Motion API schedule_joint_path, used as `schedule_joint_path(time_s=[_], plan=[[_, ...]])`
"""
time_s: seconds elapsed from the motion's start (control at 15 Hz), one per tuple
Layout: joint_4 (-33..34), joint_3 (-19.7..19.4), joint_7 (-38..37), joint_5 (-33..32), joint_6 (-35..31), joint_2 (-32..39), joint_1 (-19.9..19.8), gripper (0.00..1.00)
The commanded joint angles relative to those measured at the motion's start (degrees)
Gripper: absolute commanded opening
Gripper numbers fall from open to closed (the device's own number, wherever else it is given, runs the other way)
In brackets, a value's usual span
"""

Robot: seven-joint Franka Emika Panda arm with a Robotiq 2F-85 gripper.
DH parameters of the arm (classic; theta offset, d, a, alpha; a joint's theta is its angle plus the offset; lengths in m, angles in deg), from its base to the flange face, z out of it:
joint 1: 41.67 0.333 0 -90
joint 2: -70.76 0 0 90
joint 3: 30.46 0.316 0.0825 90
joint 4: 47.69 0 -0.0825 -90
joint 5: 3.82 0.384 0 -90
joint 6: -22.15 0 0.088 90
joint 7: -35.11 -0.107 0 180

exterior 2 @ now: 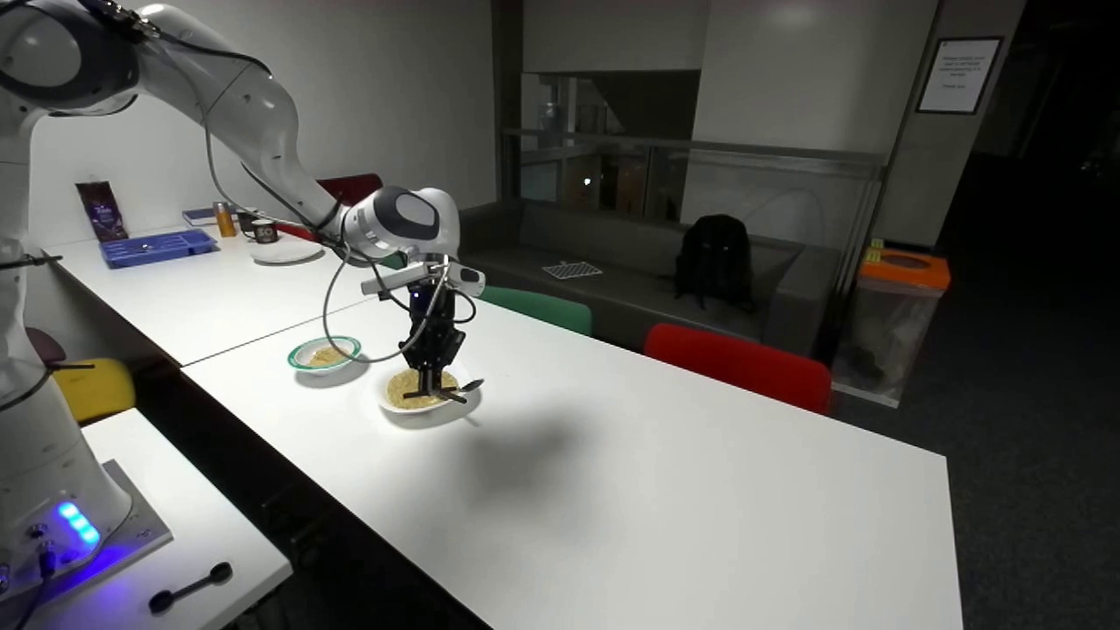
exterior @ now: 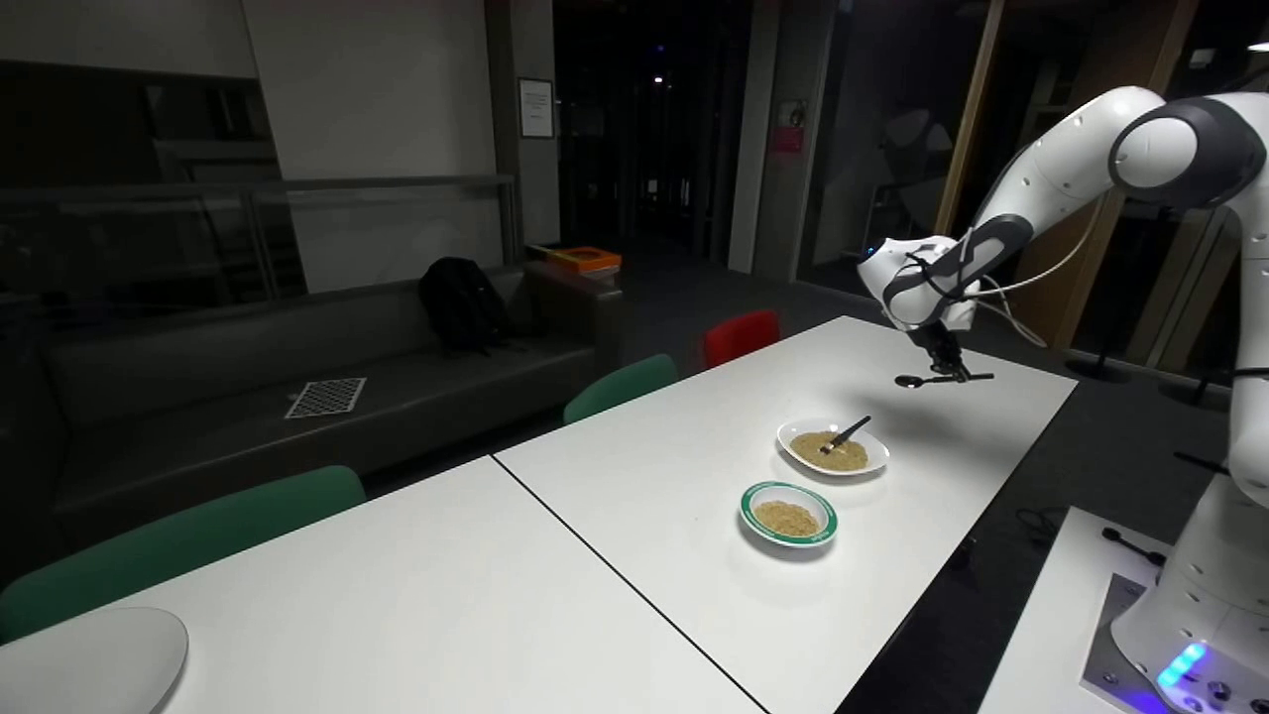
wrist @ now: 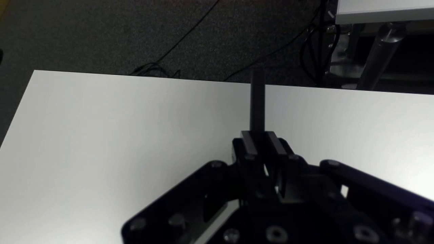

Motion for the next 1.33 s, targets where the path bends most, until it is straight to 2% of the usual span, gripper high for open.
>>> schedule_joint_path(time_s=[0.0, 0.53, 1.07, 1.13, 1.27], plan=[[-2.1, 2.1, -2.2, -1.9, 3.2, -2.4, 1.5, 0.03], [-1.3, 5.9, -1.9, -0.7, 7.0, -0.6, 3.5, 0.03], [-0.3, 7.9, -0.6, 0.3, 8.7, 4.1, 3.7, 0.03], [-0.4, 8.0, -0.8, 0.2, 6.6, 4.1, 3.4, 0.12], [-0.4, 8.0, -0.8, 0.2, 6.6, 5.0, 3.4, 0.12]])
